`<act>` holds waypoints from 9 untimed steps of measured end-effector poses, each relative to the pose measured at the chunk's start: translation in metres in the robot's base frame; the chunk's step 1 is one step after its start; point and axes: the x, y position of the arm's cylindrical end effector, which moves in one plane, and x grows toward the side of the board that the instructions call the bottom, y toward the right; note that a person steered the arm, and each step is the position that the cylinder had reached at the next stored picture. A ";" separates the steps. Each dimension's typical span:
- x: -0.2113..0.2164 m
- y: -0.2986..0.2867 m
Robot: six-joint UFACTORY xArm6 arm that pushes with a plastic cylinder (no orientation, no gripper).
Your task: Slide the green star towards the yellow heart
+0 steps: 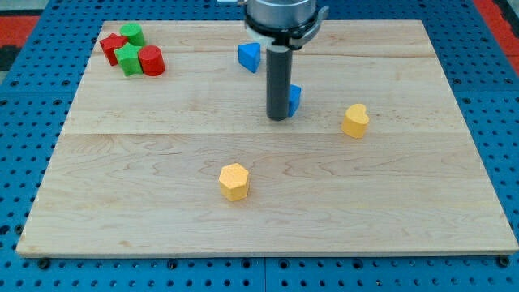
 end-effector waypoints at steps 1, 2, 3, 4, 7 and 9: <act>-0.011 0.022; 0.021 -0.046; 0.027 -0.162; 0.012 -0.250; -0.098 -0.241; -0.101 -0.195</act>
